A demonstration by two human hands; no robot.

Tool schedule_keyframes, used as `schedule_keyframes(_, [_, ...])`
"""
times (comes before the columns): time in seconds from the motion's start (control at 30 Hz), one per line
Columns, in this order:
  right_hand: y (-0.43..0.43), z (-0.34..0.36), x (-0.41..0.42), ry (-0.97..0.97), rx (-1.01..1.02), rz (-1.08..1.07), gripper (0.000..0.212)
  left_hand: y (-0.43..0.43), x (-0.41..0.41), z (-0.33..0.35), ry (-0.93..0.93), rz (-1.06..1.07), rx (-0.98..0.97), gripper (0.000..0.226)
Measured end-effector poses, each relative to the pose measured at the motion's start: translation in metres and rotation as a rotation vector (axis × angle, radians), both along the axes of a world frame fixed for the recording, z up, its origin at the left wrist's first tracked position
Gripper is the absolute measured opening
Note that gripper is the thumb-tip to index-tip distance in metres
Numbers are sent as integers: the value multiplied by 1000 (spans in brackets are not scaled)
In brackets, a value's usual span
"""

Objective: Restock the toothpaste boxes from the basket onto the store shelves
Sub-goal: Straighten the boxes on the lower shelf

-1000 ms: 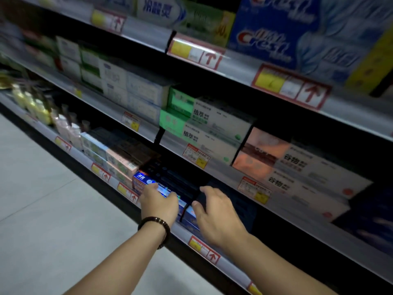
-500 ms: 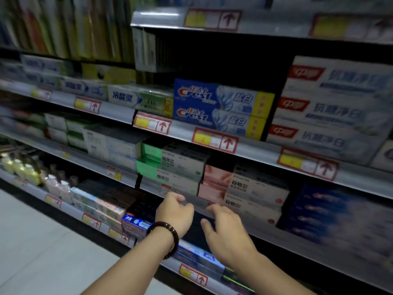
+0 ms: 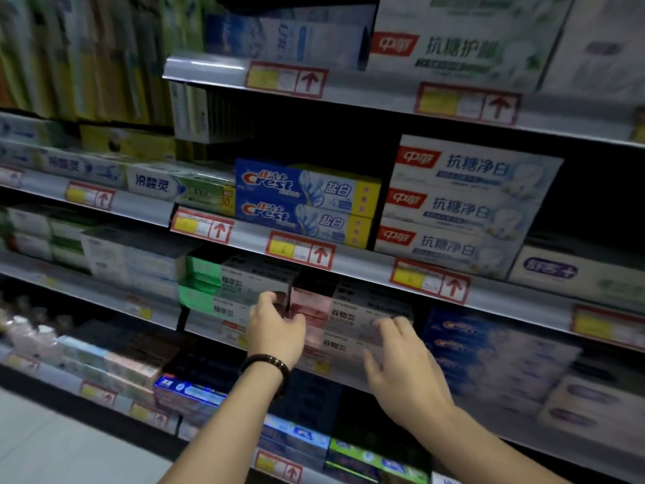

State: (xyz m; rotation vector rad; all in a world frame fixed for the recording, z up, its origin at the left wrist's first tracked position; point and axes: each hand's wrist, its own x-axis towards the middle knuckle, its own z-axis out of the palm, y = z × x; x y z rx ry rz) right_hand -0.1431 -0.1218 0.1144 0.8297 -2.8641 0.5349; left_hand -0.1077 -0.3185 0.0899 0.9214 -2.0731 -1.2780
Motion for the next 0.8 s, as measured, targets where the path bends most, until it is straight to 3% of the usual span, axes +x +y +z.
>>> schedule_keyframes(0.13, [4, 15, -8, 72, 40, -76, 41, 4, -3, 1, -38, -9, -22, 60])
schedule_keyframes(0.43, [1, 24, -22, 48, 224, -120, 25, 10, -13, -6, -72, -56, -65, 48])
schedule_keyframes(0.8, [-2, 17, -33, -6, 235, -135, 17, 11, -22, -13, -55, -33, -26, 52])
